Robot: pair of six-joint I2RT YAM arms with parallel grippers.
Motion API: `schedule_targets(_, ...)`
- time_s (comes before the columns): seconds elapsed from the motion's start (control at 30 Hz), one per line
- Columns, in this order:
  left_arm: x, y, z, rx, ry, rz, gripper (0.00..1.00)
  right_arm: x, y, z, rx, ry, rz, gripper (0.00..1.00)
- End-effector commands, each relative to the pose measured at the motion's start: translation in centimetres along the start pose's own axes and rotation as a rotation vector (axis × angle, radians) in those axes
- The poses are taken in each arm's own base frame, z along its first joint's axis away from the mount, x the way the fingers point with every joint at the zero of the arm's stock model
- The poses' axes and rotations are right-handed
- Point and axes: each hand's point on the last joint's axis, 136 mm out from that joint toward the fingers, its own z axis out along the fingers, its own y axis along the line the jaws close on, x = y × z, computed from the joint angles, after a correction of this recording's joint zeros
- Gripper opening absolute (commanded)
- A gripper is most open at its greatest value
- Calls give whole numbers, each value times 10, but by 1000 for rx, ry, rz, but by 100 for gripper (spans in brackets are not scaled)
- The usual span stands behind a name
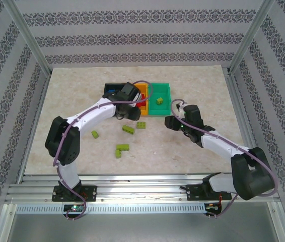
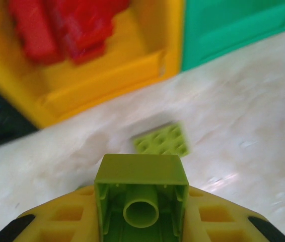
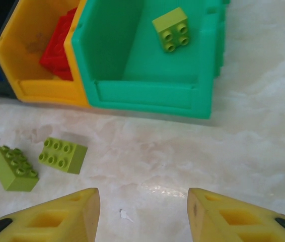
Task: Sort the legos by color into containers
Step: Place the lego in the container, then pick up the lego from the center of the table.
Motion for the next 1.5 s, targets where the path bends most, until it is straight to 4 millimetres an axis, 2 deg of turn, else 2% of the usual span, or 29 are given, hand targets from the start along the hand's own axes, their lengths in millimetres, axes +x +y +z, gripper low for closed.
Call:
schedule_targets(0.0,-23,-26,10,61,-20,-3,28,-6,-4,-7,-19,-39,54,50)
schedule_targets(0.13,-60,-48,19,107,-71,8,28,-8,-7,-10,-21,-48,68,50)
schedule_targets(0.23,-79,-57,29,119,-78,10,30,-9,-8,-11,-17,-52,66,50)
schedule_targets(0.43,-105,-71,46,111,-80,19,32,-11,-13,-14,-12,-65,83,50)
schedule_targets(0.53,-112,-70,51,88,-79,16,43,-11,-13,-13,-17,-61,87,50)
schedule_targets(0.57,-113,-69,52,79,-78,16,50,-11,-13,-13,-18,-59,87,50)
schedule_targets(0.7,-112,-71,42,46,-94,55,64,-12,-15,-16,-6,-64,81,50)
schedule_targets(0.77,-109,-72,33,29,-107,77,68,-15,-18,-20,7,-80,79,50)
schedule_targets(0.93,-94,-70,13,48,-151,84,69,-16,-19,-23,9,-91,81,51)
schedule_targets(1.03,-72,-63,9,53,-161,84,69,-14,-20,-20,9,-85,84,51)
schedule_targets(1.2,-32,-49,2,79,-240,72,78,-10,-21,-12,3,-60,91,51)
schedule_targets(1.33,-8,-38,10,51,-202,70,80,-8,-23,-10,12,-57,85,51)
schedule_targets(1.47,11,-31,30,31,-124,70,79,-6,-25,-7,24,-48,80,51)
